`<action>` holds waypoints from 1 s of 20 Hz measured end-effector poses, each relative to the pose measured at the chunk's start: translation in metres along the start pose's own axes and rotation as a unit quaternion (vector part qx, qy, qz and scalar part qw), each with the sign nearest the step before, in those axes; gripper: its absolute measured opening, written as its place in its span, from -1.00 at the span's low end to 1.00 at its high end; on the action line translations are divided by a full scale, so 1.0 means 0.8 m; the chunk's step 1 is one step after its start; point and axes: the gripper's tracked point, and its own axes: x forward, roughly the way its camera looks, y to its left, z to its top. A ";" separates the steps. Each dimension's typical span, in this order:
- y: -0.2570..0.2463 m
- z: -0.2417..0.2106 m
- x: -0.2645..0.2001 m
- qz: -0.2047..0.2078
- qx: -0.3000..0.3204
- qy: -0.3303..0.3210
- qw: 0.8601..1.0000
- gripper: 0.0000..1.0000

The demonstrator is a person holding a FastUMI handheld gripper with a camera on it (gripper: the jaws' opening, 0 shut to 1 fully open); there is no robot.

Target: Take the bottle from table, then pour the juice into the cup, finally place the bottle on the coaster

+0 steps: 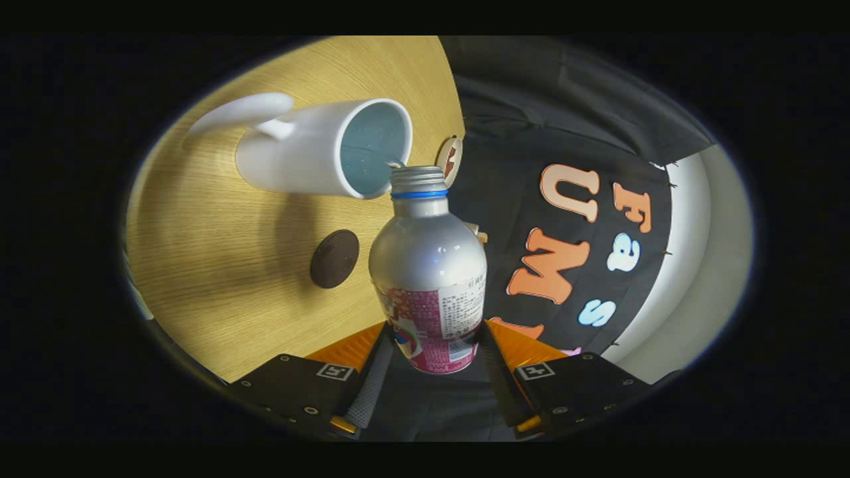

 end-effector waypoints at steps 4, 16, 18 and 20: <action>-0.004 0.001 -0.001 0.001 -0.006 0.000 1.000 0.47; -0.009 0.001 -0.002 0.001 -0.031 0.001 1.000 0.47; -0.012 0.000 -0.002 0.003 -0.034 0.002 0.999 0.47; -0.014 -0.001 -0.003 0.001 -0.039 0.003 0.999 0.47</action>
